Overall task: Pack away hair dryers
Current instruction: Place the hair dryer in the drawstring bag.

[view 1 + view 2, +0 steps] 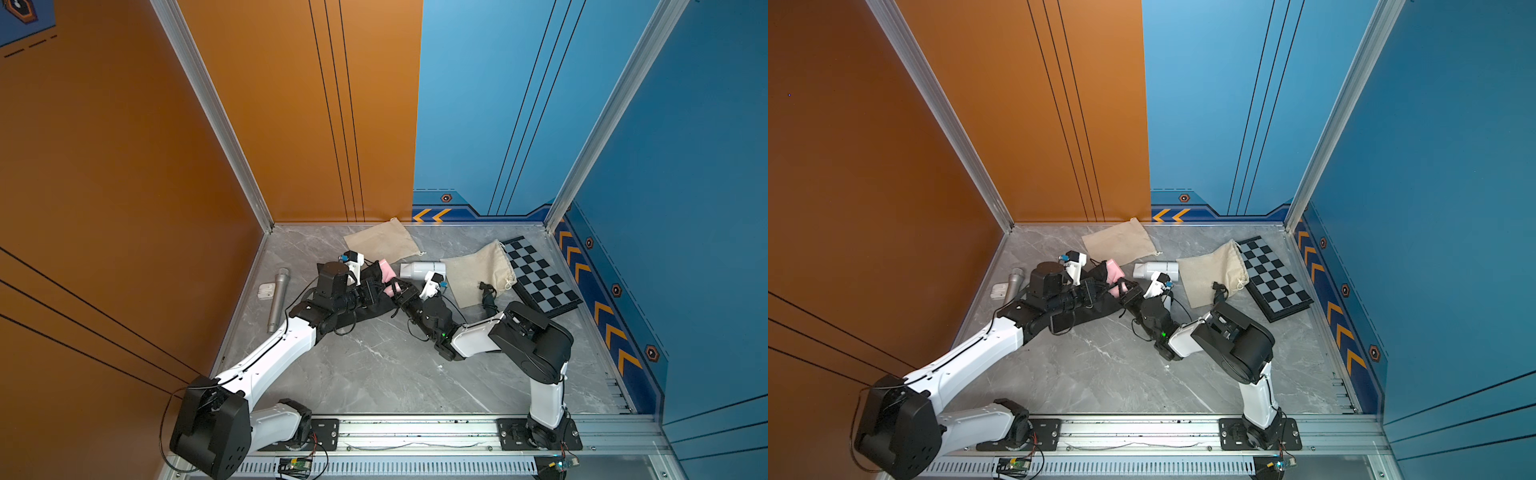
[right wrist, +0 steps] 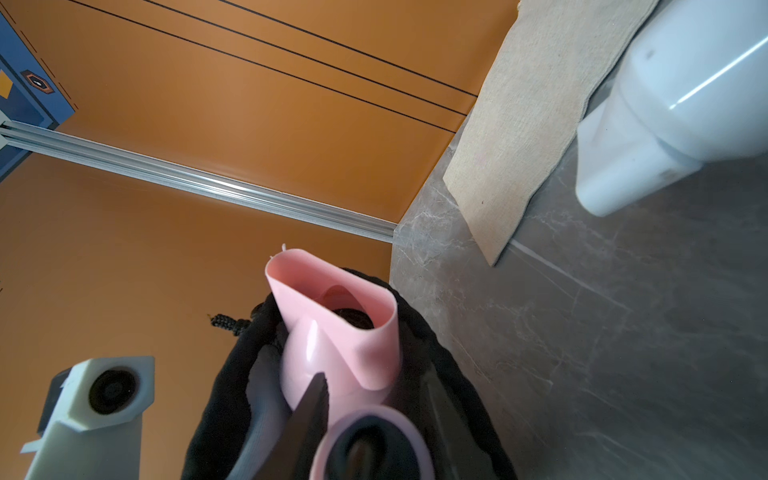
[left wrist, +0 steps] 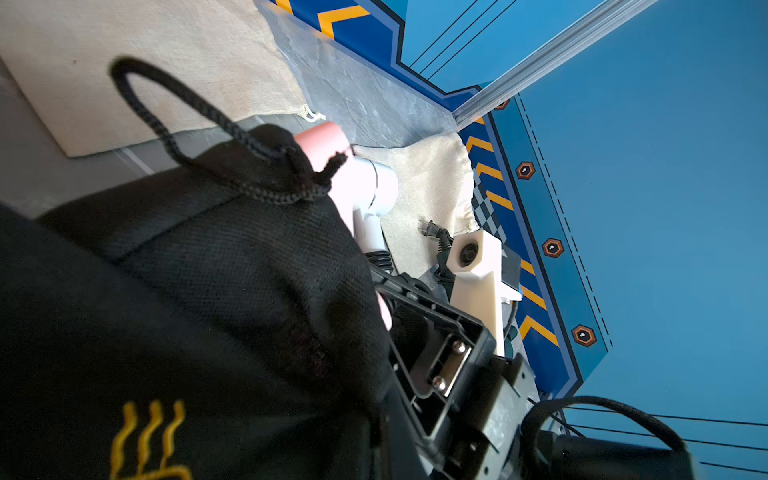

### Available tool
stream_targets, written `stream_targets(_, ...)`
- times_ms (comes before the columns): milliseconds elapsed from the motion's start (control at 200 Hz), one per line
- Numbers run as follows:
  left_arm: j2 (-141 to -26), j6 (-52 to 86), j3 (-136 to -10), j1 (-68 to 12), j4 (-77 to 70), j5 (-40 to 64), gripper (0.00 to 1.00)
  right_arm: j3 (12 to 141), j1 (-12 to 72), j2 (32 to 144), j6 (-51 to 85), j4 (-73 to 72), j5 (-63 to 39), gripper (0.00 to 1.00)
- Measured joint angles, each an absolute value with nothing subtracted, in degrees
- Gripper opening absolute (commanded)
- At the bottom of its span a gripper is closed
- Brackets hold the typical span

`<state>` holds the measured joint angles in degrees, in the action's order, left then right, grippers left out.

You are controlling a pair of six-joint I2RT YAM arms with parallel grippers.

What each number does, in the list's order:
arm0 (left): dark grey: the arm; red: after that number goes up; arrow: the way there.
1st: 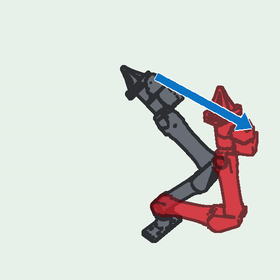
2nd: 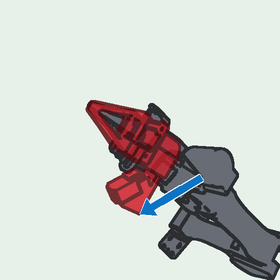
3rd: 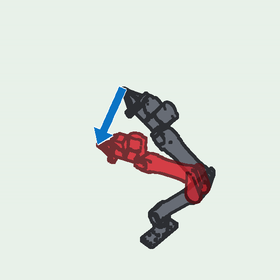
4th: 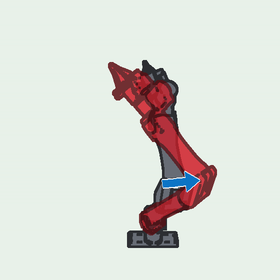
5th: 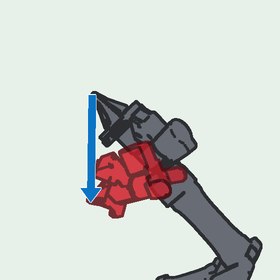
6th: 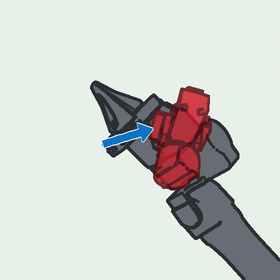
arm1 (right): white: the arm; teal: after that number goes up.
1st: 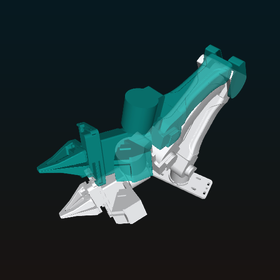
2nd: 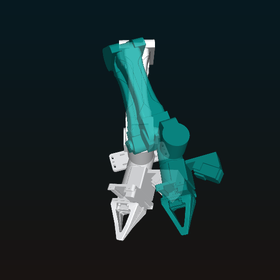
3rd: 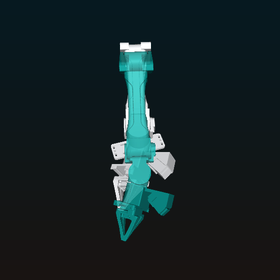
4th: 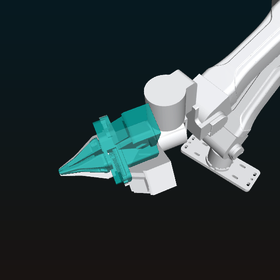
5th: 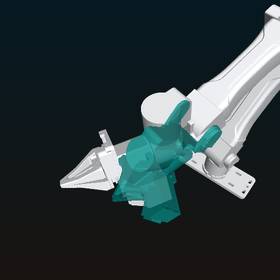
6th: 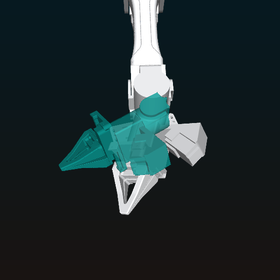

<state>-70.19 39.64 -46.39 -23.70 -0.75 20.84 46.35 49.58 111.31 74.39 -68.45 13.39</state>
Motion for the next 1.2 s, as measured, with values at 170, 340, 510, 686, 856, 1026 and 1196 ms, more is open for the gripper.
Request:
stream_targets(170, -70.2, 40.0, -47.8, -23.3, -2.8, 20.5, 0.0, 46.4, 50.4, 111.3, 74.4, -68.4, 13.7, 0.14)
stream_targets(340, -71.5, 40.9, -47.8, -20.7, -5.6, 19.9, 0.0, 46.5, 52.6, 111.3, 74.4, -68.0, 13.5, 0.14)
stream_targets(510, -74.6, 41.7, -48.1, -20.3, -7.2, 19.5, 0.0, 49.5, 54.1, 113.1, 74.7, -66.4, 12.1, 0.14)
stream_targets(686, -74.8, 42.0, -48.1, -20.4, -7.7, 19.3, 0.0, 51.5, 54.3, 115.1, 75.2, -65.5, 11.6, 0.14)
stream_targets(856, -72.8, 42.1, -48.0, -20.3, -7.7, 18.9, 0.0, 52.1, 53.9, 118.1, 76.9, -65.4, 11.5, 0.16)
stream_targets(1026, -72.1, 42.4, -46.7, -19.6, -7.8, 18.7, 0.0, 55.4, 53.5, 121.5, 78.6, -65.3, 9.4, 0.25)
stream_targets(1196, -71.8, 42.8, -44.4, -19.3, -7.9, 18.7, 0.0, 57.6, 53.1, 123.0, 80.5, -63.0, 6.2, 0.54)
